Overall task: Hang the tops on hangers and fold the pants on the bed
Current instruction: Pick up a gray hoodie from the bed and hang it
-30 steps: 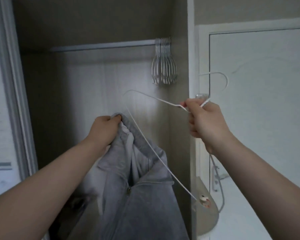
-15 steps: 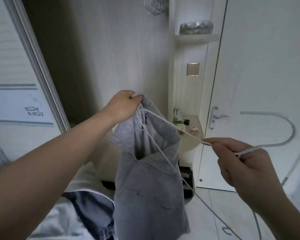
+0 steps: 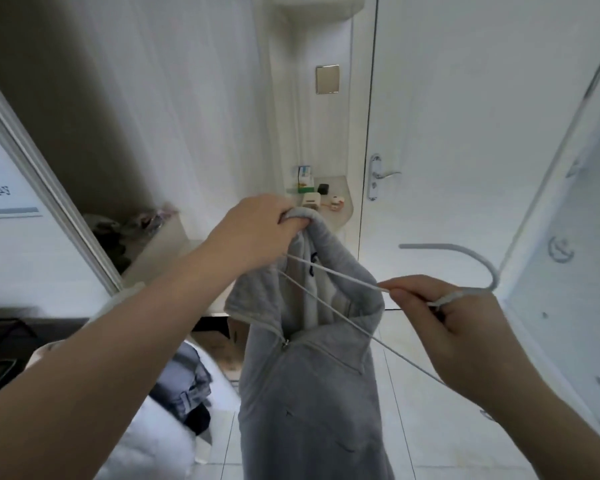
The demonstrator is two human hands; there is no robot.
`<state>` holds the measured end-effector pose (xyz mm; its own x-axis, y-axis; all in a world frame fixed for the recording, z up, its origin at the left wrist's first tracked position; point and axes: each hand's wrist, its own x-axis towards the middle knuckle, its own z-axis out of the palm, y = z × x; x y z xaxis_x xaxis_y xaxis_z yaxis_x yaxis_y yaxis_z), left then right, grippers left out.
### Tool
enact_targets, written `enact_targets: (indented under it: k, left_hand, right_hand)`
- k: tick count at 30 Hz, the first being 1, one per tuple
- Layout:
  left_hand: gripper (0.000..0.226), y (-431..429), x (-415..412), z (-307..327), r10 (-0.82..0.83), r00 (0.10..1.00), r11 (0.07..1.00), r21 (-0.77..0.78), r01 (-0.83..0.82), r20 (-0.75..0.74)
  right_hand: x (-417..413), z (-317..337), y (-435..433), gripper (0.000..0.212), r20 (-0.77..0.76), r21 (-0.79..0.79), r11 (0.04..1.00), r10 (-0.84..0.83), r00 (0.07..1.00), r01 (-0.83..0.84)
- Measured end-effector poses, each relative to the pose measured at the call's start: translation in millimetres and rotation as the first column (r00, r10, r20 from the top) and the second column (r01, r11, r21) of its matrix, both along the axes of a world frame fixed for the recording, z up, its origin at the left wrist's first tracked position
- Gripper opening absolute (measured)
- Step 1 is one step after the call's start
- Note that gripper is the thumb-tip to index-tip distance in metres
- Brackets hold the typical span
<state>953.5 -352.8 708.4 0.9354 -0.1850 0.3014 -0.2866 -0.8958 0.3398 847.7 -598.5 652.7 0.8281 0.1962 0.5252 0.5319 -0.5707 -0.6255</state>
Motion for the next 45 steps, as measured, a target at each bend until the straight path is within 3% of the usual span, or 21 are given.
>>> enact_targets:
  k: [4,7,13,17,19,24,27,30,32,34,36,41,45]
  left_hand:
    - [0.048,-3.6,2.0,-9.1,0.002,0.998,1.000,-0.025,-0.004,-0.065]
    - [0.048,-21.6,-7.5,-12.7,-0.090,0.992,0.995,-0.050,0.085,-0.085]
    - [0.046,-65.6,-30.9,-20.3,-0.273,0.950,0.938,-0.260,0.229,-0.150]
    - [0.040,-69.6,-37.6,-37.4,-0.316,0.901,0.921,-0.326,0.214,-0.298]
    - [0.036,-71.3,-41.5,-44.9,-0.333,0.873,0.919,-0.330,0.216,-0.357]
    - [0.031,-71.3,-46.9,-58.6,-0.339,0.800,0.897,-0.425,0.118,-0.495]
    - [0.030,-61.3,-56.6,-70.2,-0.404,0.866,0.909,-0.237,0.343,-0.295]
    - [0.046,-38.5,-57.5,-75.8,-0.449,0.892,0.872,0.241,0.426,0.051]
    - [0.050,-26.6,-53.0,-73.5,-0.437,0.899,0.835,0.388,0.390,0.035]
    - [0.052,-23.0,-52.2,-78.2,-0.417,0.908,0.809,0.435,0.396,-0.050]
    - [0.054,-27.9,-61.6,-89.6,-0.412,0.911,0.820,0.433,0.375,-0.008]
    - [0.057,-48.8,-85.0,-109.0,-0.416,0.908,0.880,0.275,0.387,0.055]
    - [0.040,-45.0,-80.7,-114.1,-0.352,0.935,0.924,0.173,0.341,0.038]
  right_hand:
    - [-14.0,6.6,-23.9,0.020,-0.030,0.035,0.999,-0.039,0.999,0.040]
    - [-17.6,7.0,-31.4,0.022,-0.074,0.066,0.997,-0.034,0.997,0.038]
    - [9.5,-50.5,-1.6,0.018,-0.249,0.002,0.996,-0.087,0.965,0.091]
    - [17.9,-67.9,6.8,0.024,-0.239,0.190,0.976,-0.061,0.969,0.108]
    - [19.9,-71.0,10.9,0.031,-0.205,0.211,0.974,-0.037,0.978,0.081]
    - [12.5,-92.7,32.9,0.047,-0.273,0.380,0.925,0.101,0.957,0.011]
    - [11.8,-91.7,25.9,0.039,-0.249,0.540,0.841,0.137,0.959,0.020]
    - [12.8,-83.2,14.0,0.036,-0.253,0.578,0.816,0.191,0.949,-0.010]
    - [13.1,-77.4,7.9,0.031,-0.244,0.558,0.829,0.195,0.950,-0.027]
    - [13.0,-74.0,2.9,0.030,-0.233,0.604,0.794,0.253,0.939,-0.064]
    - [13.5,-74.2,2.9,0.039,-0.230,0.608,0.790,0.274,0.934,-0.082]
    - [16.8,-76.6,22.6,0.040,-0.190,0.484,0.874,0.165,0.968,-0.054]
    - [22.7,-75.6,12.3,0.027,-0.236,0.403,0.914,0.147,0.961,-0.041]
